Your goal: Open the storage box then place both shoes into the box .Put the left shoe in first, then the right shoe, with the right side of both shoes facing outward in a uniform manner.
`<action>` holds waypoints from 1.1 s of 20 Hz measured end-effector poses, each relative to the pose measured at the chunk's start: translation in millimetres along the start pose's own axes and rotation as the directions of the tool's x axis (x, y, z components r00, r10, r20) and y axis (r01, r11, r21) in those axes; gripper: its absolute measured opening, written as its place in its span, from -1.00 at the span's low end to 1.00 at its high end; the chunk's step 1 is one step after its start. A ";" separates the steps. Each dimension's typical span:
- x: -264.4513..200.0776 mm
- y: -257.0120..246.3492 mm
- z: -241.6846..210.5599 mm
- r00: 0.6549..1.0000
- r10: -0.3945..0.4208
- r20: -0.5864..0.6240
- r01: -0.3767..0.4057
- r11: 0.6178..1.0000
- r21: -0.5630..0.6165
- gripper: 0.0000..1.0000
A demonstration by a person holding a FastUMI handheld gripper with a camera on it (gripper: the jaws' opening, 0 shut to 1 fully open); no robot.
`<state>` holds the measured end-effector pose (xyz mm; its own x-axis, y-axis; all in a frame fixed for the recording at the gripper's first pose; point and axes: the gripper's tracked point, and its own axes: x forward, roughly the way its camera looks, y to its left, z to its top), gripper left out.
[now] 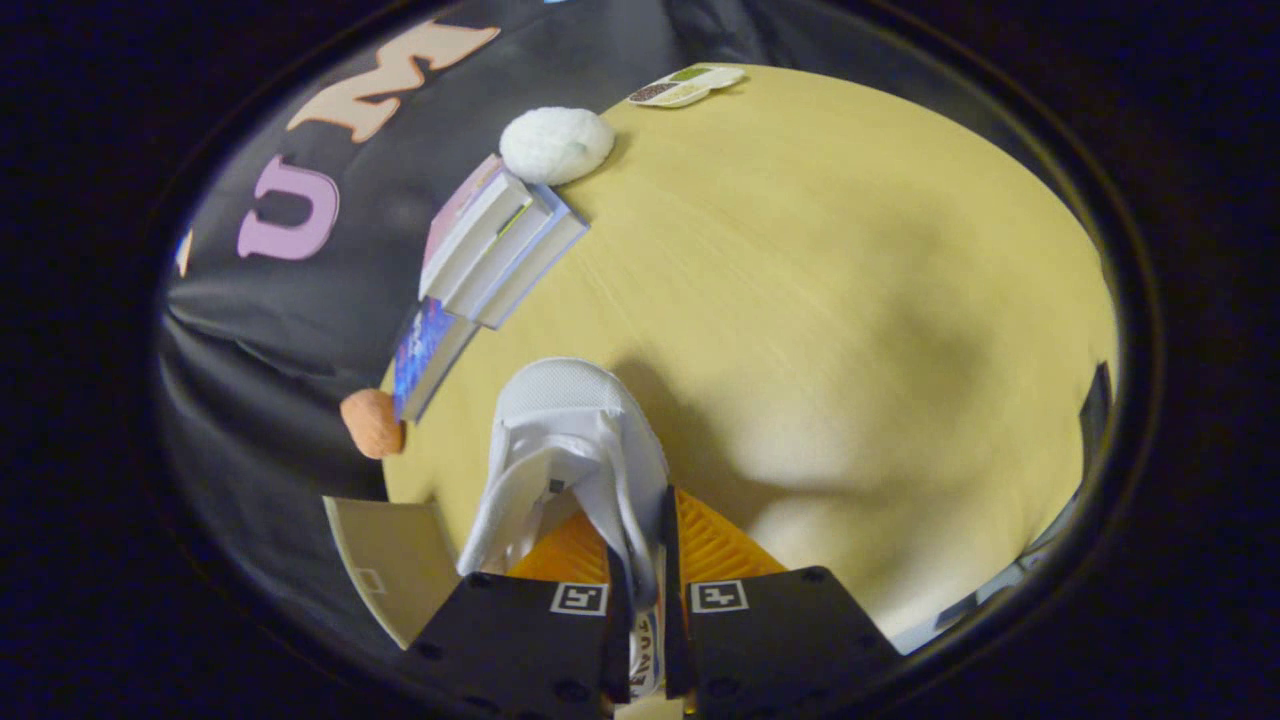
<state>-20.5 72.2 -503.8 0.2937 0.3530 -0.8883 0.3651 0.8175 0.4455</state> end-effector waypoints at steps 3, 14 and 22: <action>-17.6 52.1 -4.4 0.994 0.109 0.000 -0.109 0.993 0.050 -0.68; -84.6 248.5 -65.0 0.914 0.405 -0.031 -0.405 0.914 0.007 -0.69; -61.4 326.9 -146.4 0.916 0.391 -0.091 -0.400 0.904 -0.148 -0.69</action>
<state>-48.5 384.5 -319.9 0.3308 0.6843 -0.6498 0.0817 0.6652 0.7422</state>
